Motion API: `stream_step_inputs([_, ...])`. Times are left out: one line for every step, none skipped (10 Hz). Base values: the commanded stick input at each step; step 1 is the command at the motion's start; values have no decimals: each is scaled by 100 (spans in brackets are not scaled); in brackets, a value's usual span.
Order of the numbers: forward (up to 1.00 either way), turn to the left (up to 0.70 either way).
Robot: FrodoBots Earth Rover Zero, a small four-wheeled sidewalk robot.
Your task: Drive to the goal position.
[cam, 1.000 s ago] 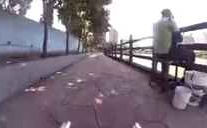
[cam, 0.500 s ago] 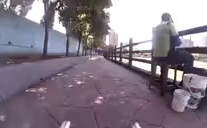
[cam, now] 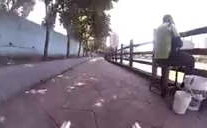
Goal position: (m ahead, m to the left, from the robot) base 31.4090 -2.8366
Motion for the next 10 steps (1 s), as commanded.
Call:
stream_step_inputs([63,0])
stream_step_inputs([49,0])
stream_step_inputs([35,0])
stream_step_inputs([21,0])
stream_step_inputs([6,0])
stream_step_inputs([0,0])
stream_step_inputs([0,0])
stream_step_inputs([0,0])
stream_step_inputs([0,0])
stream_step_inputs([6,0])
